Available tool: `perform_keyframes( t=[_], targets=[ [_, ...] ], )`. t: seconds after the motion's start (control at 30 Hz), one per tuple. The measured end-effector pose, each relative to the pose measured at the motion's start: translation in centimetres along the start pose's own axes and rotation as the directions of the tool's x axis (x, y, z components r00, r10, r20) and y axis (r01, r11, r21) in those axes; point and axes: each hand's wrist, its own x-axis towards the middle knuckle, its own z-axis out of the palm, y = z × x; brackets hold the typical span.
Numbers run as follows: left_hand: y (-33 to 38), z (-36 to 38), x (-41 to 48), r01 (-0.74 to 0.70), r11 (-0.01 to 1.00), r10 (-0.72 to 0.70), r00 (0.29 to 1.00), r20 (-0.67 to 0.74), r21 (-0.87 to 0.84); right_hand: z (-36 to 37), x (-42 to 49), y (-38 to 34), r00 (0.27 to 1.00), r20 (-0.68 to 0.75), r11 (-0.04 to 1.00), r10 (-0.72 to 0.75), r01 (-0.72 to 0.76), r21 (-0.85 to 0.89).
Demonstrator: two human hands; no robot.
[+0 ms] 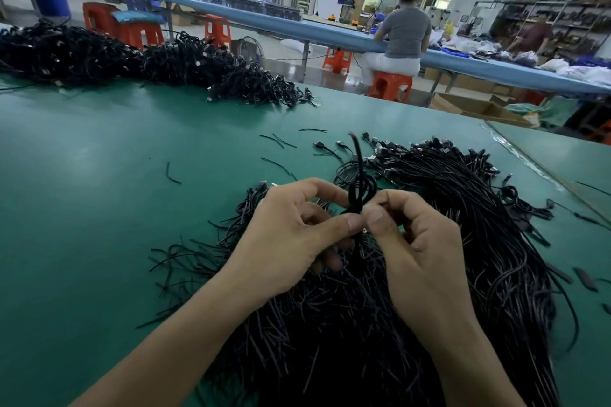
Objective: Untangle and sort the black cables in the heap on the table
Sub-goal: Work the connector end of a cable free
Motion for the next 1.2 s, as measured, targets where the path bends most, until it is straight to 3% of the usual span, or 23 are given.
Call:
perform_keyframes(
  t=[0.13,0.3,0.47,0.63,0.77,0.9,1.03,1.1,1.2],
  targets=[
    [0.4,0.4,-0.2,-0.007,0.992,0.01,1.0,0.026,-0.122,0.1,0.1,0.2,0.998,0.036,0.995,0.052,-0.055,0.083],
    [0.9,0.4,-0.1,0.092,0.931,-0.092,0.996,0.017,-0.352,0.4,0.0,0.7,0.999,0.018,0.999,0.048,-0.049,0.02],
    [0.8,-0.3,-0.1,0.059,0.948,-0.042,0.997,0.061,-0.314,0.7,-0.1,0.7,0.997,0.039,0.998,0.065,-0.065,0.006],
    [-0.2,-0.6,0.5,-0.061,0.99,0.062,0.998,0.007,-0.13,0.9,-0.2,1.2,0.992,0.044,0.993,0.118,-0.118,0.001],
    [-1.2,-1.1,0.7,-0.171,0.943,0.169,0.985,0.03,0.284,0.3,0.1,2.2,0.945,0.169,0.958,0.281,-0.266,-0.106],
    [-2.5,-2.7,1.6,-0.073,0.833,0.22,0.953,-0.207,0.548,-2.7,0.5,4.1,0.909,0.077,0.824,0.409,-0.332,-0.459],
    [-3.8,-4.7,2.4,0.076,0.769,0.276,0.857,-0.436,0.635,-4.4,0.3,5.9,0.829,-0.038,0.52,0.557,-0.384,-0.763],
    [-4.7,-5.2,2.5,0.146,0.708,0.238,0.872,-0.428,0.691,-4.2,0.1,6.3,0.77,-0.069,0.41,0.635,-0.412,-0.814],
    [-5.9,-5.3,2.4,0.289,0.583,-0.036,0.943,-0.331,0.759,-3.7,-0.4,6.8,0.724,-0.11,0.337,0.681,-0.444,-0.83]
  ],
)
